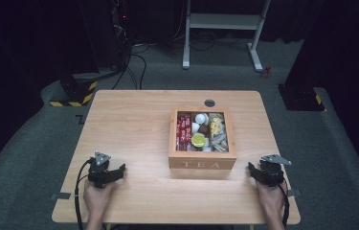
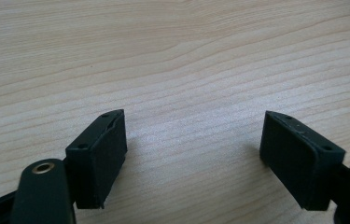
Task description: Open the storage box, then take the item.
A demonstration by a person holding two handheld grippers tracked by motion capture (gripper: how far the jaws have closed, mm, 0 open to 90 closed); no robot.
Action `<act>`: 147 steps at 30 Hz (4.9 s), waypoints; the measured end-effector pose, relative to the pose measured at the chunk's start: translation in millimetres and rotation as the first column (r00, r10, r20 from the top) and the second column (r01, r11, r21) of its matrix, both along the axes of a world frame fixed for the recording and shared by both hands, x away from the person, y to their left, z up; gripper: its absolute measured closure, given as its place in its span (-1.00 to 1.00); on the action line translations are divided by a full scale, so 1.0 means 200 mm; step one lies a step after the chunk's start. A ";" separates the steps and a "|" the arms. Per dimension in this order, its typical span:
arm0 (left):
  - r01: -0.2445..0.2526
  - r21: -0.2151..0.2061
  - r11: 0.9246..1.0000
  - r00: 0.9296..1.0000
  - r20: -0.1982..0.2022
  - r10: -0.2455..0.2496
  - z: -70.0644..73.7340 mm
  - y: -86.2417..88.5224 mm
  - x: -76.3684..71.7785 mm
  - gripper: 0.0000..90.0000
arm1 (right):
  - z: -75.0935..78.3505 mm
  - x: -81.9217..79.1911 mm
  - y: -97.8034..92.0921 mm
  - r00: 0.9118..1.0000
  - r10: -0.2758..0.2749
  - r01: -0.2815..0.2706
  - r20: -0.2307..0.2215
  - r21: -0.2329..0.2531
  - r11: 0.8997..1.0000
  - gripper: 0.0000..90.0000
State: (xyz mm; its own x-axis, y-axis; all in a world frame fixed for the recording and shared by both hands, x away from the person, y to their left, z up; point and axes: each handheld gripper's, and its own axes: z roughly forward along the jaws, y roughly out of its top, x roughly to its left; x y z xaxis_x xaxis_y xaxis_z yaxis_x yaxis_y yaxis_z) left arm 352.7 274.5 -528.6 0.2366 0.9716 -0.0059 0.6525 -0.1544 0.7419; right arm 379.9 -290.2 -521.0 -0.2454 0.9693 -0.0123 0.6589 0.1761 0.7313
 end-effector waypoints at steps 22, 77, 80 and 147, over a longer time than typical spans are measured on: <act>0.000 0.000 1.000 1.000 0.000 0.000 0.00 0.00 0.00 -0.48 | 0.02 -0.07 0.04 0.990 0.139 -0.138 -0.003 0.091 0.986 0.65; 0.001 0.001 1.000 1.000 0.000 -0.001 0.00 0.00 0.00 -0.48 | 0.08 -0.07 0.54 0.887 0.457 -0.462 0.071 0.176 0.869 1.00; 0.001 0.001 1.000 1.000 0.000 -0.001 0.00 0.00 0.00 -0.48 | 0.09 -0.07 0.54 0.887 0.457 -0.462 0.073 0.185 0.868 1.00; 0.005 0.003 1.000 1.000 0.003 -0.005 0.00 0.00 0.00 -0.44 | 0.41 0.00 0.49 0.901 0.395 -0.426 0.177 0.195 0.884 1.00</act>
State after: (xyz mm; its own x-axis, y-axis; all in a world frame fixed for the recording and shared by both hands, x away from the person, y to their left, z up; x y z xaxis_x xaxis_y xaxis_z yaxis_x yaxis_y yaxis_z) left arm 353.1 274.4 -528.4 0.2413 0.9704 -0.0025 0.6496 -0.1596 0.7433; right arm 380.1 -193.0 -439.8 -0.6329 0.7626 0.1337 0.4611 0.2326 0.8563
